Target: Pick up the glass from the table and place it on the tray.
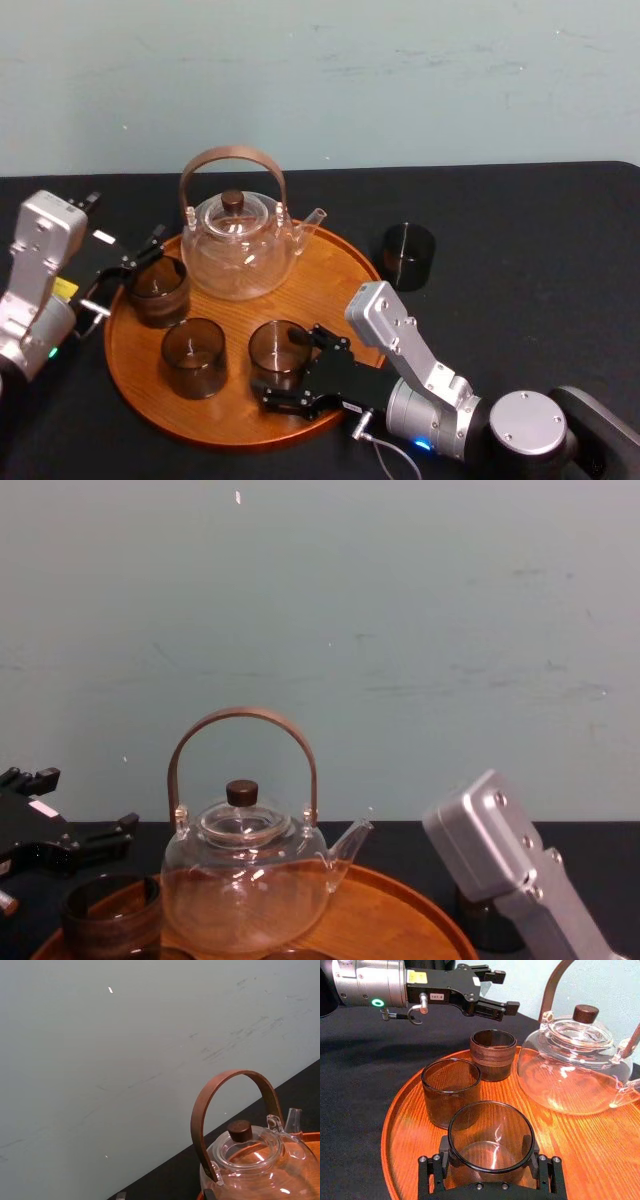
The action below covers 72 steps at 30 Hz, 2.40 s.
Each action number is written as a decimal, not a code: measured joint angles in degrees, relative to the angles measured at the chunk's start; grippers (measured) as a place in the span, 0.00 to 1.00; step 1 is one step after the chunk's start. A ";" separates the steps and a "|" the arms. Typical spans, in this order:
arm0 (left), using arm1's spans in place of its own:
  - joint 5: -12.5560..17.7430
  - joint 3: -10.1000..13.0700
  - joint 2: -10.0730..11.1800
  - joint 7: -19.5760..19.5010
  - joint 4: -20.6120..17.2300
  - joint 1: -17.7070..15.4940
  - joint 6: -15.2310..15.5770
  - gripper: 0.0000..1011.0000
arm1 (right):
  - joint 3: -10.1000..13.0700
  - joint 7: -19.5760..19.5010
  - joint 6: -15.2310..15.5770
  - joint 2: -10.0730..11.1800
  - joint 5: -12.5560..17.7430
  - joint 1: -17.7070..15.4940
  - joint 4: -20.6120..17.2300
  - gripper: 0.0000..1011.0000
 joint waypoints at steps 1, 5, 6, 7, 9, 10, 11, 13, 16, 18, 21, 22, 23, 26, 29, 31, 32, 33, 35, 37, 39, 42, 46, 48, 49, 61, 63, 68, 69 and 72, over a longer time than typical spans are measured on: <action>0.00 0.00 0.00 0.00 0.00 0.00 0.00 0.99 | 0.00 0.00 0.00 0.00 0.00 0.00 -0.01 0.90; 0.00 0.00 0.00 0.00 0.00 0.00 0.00 0.99 | 0.01 -0.02 -0.01 0.02 0.00 -0.02 -0.05 0.90; 0.00 0.00 0.00 0.00 0.00 0.00 0.00 0.99 | 0.02 -0.02 -0.02 0.03 0.00 -0.03 -0.07 0.90; 0.00 0.00 0.00 0.00 0.00 0.00 0.00 0.99 | 0.02 -0.02 -0.02 0.03 0.00 -0.03 -0.08 0.90; 0.00 0.00 0.00 0.00 0.00 0.00 0.00 0.99 | 0.03 -0.03 -0.02 0.04 0.00 -0.04 -0.10 0.90; 0.00 0.00 0.00 0.00 0.00 0.00 0.00 0.99 | 0.04 -0.03 -0.02 0.04 0.00 -0.05 -0.11 0.90; 0.00 0.00 0.00 0.00 0.00 0.00 0.00 0.99 | 0.04 -0.03 -0.03 0.05 0.00 -0.05 -0.12 0.90; 0.00 0.00 0.00 0.00 0.00 0.00 0.00 0.99 | 0.06 -0.04 -0.02 0.05 0.00 -0.07 -0.13 0.90; 0.00 0.00 0.00 0.00 0.00 0.00 0.00 0.99 | 0.07 -0.04 -0.03 0.06 0.01 -0.08 -0.15 0.91; 0.00 0.00 0.00 0.00 0.00 0.00 0.00 0.99 | 0.08 -0.04 -0.03 0.07 0.01 -0.08 -0.17 0.95; 0.00 0.00 0.00 0.00 0.00 0.00 0.00 0.99 | 0.09 -0.04 -0.03 0.08 0.01 -0.10 -0.19 0.99; 0.00 0.00 0.00 0.00 0.00 0.00 0.00 0.99 | 0.09 -0.04 -0.03 0.08 0.01 -0.09 -0.19 0.99; 0.00 0.00 0.00 0.00 0.00 0.00 0.00 0.99 | 0.09 -0.04 -0.03 0.08 0.01 -0.09 -0.20 0.99; 0.00 0.00 0.00 0.00 0.00 0.00 0.00 0.99 | 0.09 -0.04 -0.03 0.08 0.01 -0.09 -0.21 0.99; 0.00 0.00 0.00 0.00 0.00 0.00 0.00 0.99 | 0.09 -0.04 -0.03 0.08 0.01 -0.09 -0.21 0.99; 0.00 0.00 0.00 0.00 0.00 0.00 0.00 0.99 | 0.09 -0.04 -0.03 0.08 0.01 -0.10 -0.21 0.99; 0.00 0.00 -0.01 0.00 0.00 0.00 0.00 0.99 | 0.09 -0.04 -0.03 0.08 0.01 -0.10 -0.21 0.99; 0.00 0.00 0.00 0.00 0.00 0.00 0.00 0.99 | 0.23 -0.06 -0.10 0.16 0.03 -0.17 -0.37 0.99; 0.00 0.00 0.00 0.00 0.00 0.00 0.00 0.99 | 0.47 -0.15 -0.30 0.30 0.08 -0.28 -0.65 0.99; 0.00 0.00 0.00 0.00 0.00 0.00 0.00 0.99 | 0.74 -0.22 -0.53 0.47 0.18 -0.42 -1.03 0.99; 0.00 0.00 0.00 0.00 0.00 0.00 0.00 0.99 | 1.33 -0.50 -1.28 1.06 0.27 -0.80 -2.34 0.99; 0.00 0.00 0.00 0.00 0.00 0.00 0.00 0.99 | 1.80 -0.60 -1.92 1.59 0.34 -1.15 -3.64 0.99; 0.00 0.00 0.00 0.00 0.00 0.00 0.00 0.99 | 2.84 -0.59 -3.20 2.84 0.98 -2.16 -6.91 0.99; 0.00 0.00 0.00 0.00 0.00 0.00 0.00 0.99 | 3.15 -0.60 -3.50 3.19 1.14 -2.52 -7.84 0.99; 0.00 0.00 0.00 0.00 0.00 0.00 0.00 0.99 | 3.32 -0.62 -3.69 3.36 1.27 -2.71 -8.36 0.99; 0.00 0.00 0.00 0.00 0.00 0.00 0.00 0.99 | 5.90 -0.58 -5.84 5.85 3.52 -5.37 -13.88 0.99; 0.00 0.00 0.00 0.00 0.00 0.00 0.00 0.99 | 6.70 -0.77 -6.04 6.26 4.13 -5.93 -14.63 0.99; 0.00 0.00 0.00 0.00 0.00 0.00 0.00 0.99 | 8.90 -1.52 -6.32 7.08 5.93 -7.29 -15.78 0.99; 0.00 0.00 0.00 0.00 0.00 0.00 0.00 0.99 | 9.34 -1.67 -6.33 7.22 6.33 -7.56 -15.96 0.99; 0.00 0.00 0.00 0.00 0.00 0.00 0.00 0.99 | 11.64 -2.68 -6.33 7.95 7.90 -8.93 -16.66 0.99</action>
